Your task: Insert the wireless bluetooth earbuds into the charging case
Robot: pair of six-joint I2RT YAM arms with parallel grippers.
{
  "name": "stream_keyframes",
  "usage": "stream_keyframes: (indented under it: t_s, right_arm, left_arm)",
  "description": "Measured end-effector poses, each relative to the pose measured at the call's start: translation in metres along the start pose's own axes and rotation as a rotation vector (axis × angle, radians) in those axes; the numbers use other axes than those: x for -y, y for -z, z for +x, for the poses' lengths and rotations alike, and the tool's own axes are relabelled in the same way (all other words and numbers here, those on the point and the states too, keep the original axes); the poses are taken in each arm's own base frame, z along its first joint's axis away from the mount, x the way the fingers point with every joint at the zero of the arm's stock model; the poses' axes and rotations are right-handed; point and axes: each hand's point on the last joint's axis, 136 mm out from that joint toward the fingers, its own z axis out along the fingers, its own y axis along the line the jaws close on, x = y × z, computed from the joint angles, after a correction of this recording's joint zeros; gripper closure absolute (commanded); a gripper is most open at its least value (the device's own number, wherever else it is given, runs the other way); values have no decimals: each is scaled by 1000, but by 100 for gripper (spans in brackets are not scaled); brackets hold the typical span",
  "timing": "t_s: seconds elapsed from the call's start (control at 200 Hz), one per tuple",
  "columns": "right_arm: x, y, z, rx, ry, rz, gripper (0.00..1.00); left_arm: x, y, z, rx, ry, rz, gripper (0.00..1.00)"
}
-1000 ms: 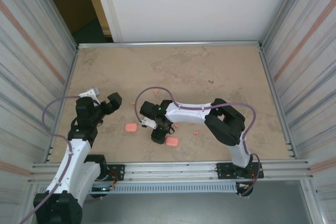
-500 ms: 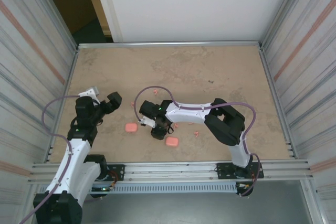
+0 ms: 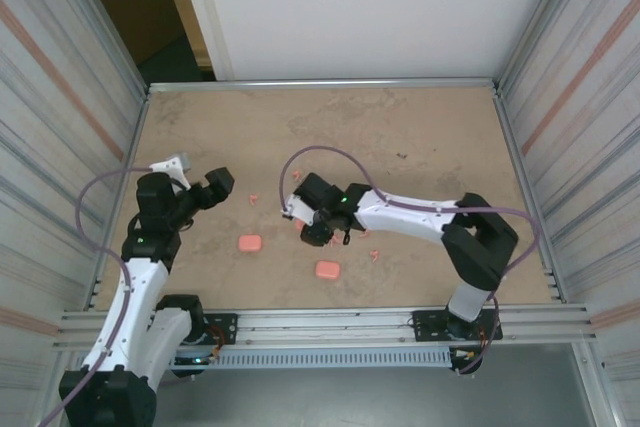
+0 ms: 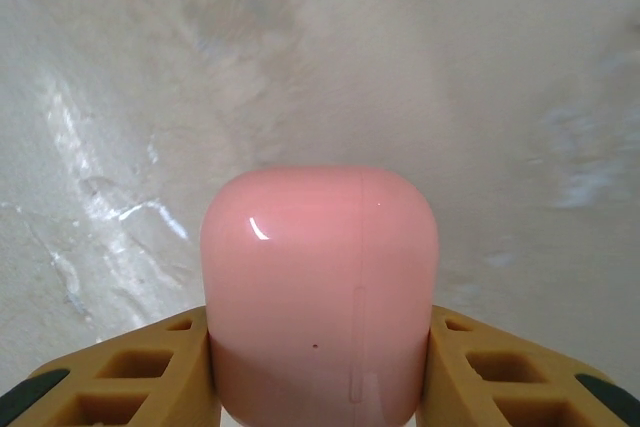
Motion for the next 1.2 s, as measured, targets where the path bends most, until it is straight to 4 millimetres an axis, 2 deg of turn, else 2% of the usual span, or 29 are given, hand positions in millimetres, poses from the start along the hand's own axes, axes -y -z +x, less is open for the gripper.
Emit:
stream_keyframes:
  t_s: [0.215,0.421,0.616,0.992,1.203]
  right_arm:
    - [39,38,-26,188,27,103,67]
    - [62,62,-27,295,51,185,67]
    - [82,87,-28,398,60,257,67]
    - [80,120,-41,504,148,300,67]
    - [77,125,-43,513,176,304,67]
  left_arm:
    - [36,8,-8,-35,-67,153,8]
    - [66,18,-5,-82,-112,308,13]
    - [92,24,13,-159,-145,448,12]
    - [162,19,62,-351,-263,707,11]
    - [176,0,68,-355,-289,721,15]
